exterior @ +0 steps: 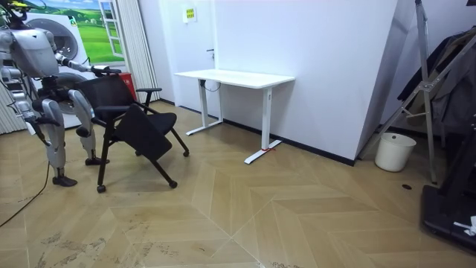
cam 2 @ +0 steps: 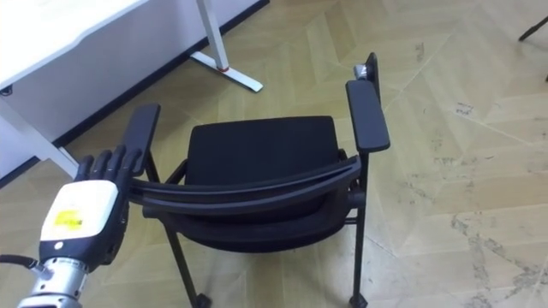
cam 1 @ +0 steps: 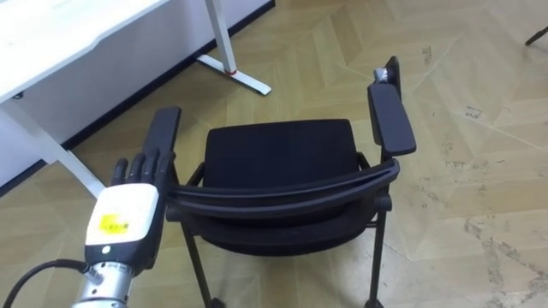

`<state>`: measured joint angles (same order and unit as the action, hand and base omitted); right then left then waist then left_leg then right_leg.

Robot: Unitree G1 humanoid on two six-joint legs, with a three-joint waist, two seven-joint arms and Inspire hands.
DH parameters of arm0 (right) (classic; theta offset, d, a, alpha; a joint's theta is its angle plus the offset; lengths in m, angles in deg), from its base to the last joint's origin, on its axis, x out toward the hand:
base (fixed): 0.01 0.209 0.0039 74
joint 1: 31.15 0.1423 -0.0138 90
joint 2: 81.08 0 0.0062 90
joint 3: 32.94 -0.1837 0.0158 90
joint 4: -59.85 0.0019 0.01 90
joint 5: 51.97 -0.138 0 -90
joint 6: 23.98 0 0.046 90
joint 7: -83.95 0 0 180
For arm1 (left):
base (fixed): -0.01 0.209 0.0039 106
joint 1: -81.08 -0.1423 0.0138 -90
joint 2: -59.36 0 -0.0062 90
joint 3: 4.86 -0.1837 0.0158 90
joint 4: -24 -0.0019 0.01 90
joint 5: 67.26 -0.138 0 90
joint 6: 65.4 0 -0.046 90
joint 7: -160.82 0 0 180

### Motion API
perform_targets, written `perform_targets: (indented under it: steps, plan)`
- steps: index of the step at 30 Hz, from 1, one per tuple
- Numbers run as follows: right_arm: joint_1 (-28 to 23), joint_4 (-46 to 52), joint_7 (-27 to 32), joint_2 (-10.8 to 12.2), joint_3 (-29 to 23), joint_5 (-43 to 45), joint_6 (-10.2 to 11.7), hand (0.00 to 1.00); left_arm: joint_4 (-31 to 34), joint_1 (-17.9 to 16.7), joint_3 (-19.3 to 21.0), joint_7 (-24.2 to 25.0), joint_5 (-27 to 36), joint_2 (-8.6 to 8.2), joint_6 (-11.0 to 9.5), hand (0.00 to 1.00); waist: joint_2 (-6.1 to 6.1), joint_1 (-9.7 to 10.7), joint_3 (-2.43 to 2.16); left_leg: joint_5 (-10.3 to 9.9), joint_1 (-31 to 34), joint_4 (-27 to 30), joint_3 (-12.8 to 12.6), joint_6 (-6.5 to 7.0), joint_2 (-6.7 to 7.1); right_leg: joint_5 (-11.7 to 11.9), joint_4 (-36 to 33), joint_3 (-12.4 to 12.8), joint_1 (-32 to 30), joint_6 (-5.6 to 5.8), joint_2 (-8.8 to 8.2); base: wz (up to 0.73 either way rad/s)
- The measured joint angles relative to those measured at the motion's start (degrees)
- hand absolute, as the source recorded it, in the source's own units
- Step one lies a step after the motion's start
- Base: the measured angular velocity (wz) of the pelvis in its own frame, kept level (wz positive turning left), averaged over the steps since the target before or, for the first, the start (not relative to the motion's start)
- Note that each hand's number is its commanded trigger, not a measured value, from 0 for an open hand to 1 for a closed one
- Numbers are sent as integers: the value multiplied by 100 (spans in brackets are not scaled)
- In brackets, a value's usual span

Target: Push chair

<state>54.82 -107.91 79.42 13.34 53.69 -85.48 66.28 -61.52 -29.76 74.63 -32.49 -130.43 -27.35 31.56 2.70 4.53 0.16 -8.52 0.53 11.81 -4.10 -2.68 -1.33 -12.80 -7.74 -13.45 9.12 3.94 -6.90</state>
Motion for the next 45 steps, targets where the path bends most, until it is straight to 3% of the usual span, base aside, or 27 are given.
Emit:
perform_targets:
  steps: [5,11,24,45]
  plan:
    - [16,-9,0,-5,-6,-177,6,0,125,0,-87,259,9,16,117,0,30,15,-19,4,-1,-4,6,6,3,1,-3,45,5,-1,3,1]
    - [124,-56,-143,-74,135,-141,-39,0,224,-16,-278,456,76,174,282,0,67,63,-21,10,2,-1,19,15,5,0,-6,2,14,-1,3,1]
    - [238,-36,-191,-87,207,18,-127,0,587,-233,-482,933,111,210,633,0,75,161,-17,10,30,7,6,15,6,0,2,-10,-6,-1,-1,0]
    - [188,228,140,-97,209,4,-160,0,550,-246,-533,902,112,344,689,0,34,183,-31,12,-37,-12,-80,18,3,-1,9,71,-14,1,-13,-1]
